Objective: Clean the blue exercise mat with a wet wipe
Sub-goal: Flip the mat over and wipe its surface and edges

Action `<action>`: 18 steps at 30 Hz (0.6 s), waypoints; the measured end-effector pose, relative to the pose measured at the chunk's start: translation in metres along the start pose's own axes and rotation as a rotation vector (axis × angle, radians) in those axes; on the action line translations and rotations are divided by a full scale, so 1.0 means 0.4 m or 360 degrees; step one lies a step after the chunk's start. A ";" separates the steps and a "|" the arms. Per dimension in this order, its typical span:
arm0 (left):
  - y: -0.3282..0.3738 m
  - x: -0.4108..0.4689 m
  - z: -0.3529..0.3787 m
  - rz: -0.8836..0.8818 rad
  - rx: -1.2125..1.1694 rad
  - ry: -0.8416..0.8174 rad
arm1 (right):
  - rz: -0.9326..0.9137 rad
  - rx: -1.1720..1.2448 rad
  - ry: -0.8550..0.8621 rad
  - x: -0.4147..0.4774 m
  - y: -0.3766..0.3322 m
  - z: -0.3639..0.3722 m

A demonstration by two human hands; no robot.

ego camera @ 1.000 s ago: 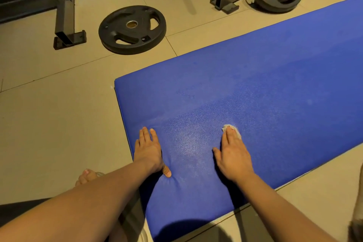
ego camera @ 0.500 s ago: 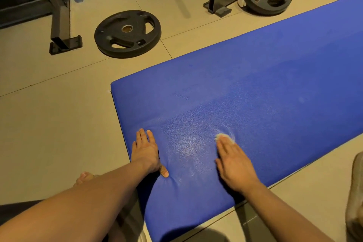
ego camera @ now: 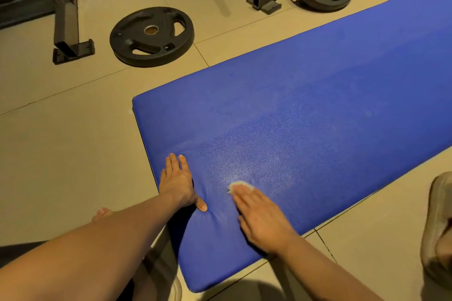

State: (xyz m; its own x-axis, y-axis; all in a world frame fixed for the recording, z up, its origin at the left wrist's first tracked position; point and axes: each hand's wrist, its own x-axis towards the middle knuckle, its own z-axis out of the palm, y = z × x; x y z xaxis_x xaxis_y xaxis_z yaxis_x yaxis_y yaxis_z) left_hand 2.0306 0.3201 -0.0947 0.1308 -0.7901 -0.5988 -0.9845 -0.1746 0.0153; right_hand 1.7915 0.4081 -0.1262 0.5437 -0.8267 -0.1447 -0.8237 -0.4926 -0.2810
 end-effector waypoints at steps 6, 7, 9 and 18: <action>0.000 -0.002 0.000 0.0009 0.0003 0.0000 | 0.0780 -0.0093 0.0114 -0.009 0.216 -0.045; 0.000 -0.001 -0.001 0.0008 0.0000 0.0000 | 0.0890 -0.0088 0.0118 0.000 0.212 -0.045; 0.002 0.001 0.001 0.0005 -0.0006 0.0000 | 0.0987 0.0000 0.0133 0.034 0.157 -0.040; 0.006 0.001 -0.001 -0.0008 0.0033 -0.0018 | -0.0010 0.0058 0.0009 0.054 -0.099 0.029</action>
State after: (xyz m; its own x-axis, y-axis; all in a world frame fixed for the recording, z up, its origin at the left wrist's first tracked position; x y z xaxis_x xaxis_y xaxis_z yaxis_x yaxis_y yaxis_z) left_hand 2.0283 0.3192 -0.0945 0.1344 -0.7825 -0.6079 -0.9861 -0.1659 -0.0043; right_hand 1.8379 0.4129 -0.1292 0.5480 -0.8251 -0.1374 -0.8137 -0.4877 -0.3163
